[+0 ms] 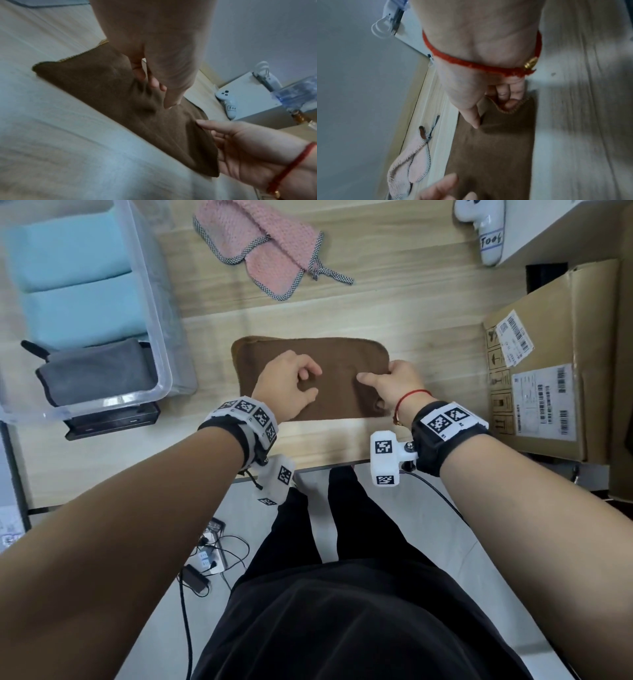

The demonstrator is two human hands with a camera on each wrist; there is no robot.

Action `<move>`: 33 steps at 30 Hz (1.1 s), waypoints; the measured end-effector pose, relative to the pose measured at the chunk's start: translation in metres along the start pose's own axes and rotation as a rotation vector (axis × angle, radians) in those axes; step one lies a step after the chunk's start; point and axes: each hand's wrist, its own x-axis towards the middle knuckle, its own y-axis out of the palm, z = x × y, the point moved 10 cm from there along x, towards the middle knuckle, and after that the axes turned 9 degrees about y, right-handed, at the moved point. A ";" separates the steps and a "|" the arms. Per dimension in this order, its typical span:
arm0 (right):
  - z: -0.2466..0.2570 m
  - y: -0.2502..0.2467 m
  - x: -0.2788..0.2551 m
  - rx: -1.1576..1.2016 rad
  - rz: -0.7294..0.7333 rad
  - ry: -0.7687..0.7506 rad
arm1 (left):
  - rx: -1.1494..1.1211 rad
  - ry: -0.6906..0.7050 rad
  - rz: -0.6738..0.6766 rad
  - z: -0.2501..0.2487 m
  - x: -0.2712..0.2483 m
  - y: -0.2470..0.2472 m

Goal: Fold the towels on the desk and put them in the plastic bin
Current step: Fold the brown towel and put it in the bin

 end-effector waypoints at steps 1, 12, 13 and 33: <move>-0.002 -0.001 -0.001 0.057 0.017 0.027 | -0.042 -0.023 -0.023 0.001 -0.005 -0.004; 0.071 0.081 -0.057 0.146 0.332 -0.061 | -0.741 -0.308 -0.001 0.029 -0.067 0.015; 0.075 0.093 -0.060 0.115 0.342 -0.065 | -0.794 -0.318 0.005 0.032 -0.071 0.016; 0.120 0.154 -0.062 -0.473 0.139 -0.454 | -0.772 -0.685 -0.262 0.111 -0.112 0.006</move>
